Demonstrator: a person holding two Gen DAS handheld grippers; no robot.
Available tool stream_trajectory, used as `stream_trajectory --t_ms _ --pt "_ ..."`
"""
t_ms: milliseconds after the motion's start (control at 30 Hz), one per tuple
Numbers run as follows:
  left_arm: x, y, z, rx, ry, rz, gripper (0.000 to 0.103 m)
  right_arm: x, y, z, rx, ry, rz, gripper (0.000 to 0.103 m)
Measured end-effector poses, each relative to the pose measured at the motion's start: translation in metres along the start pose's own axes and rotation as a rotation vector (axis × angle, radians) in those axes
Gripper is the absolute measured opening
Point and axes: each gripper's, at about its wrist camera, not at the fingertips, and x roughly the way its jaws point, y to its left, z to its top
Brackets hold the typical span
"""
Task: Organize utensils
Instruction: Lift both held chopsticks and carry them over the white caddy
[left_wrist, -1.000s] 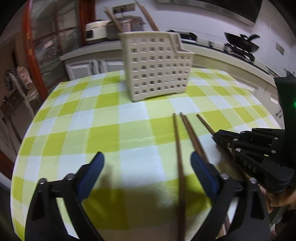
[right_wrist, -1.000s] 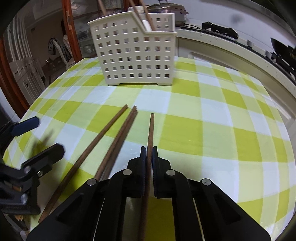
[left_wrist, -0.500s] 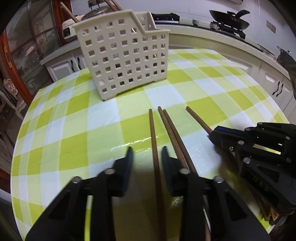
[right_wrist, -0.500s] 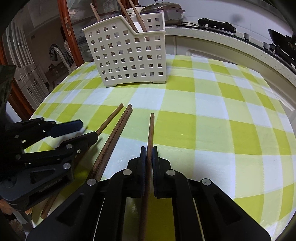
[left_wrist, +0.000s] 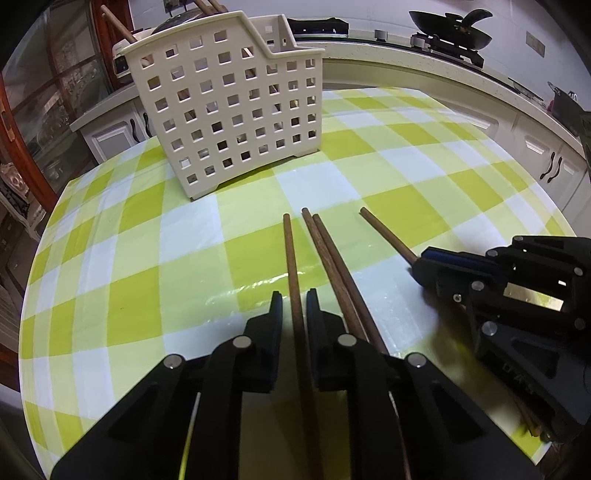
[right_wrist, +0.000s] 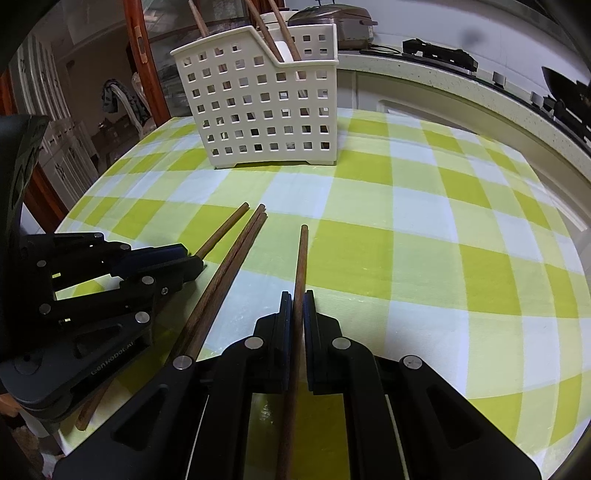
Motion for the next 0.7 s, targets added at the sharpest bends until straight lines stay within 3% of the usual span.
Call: stream_trajectory --t_ms 133,700 --pt "0.0 -0.001 0.0 -0.001 -0.004 -0.008 0.007 0.001 0.002 0.0 -0.014 -0.003 -0.012 0.006" --pt "-0.021 0.009 -0.003 -0.048 -0.051 -0.026 0.006 -0.01 -0.002 0.005 0.035 -0.043 0.028 0.006"
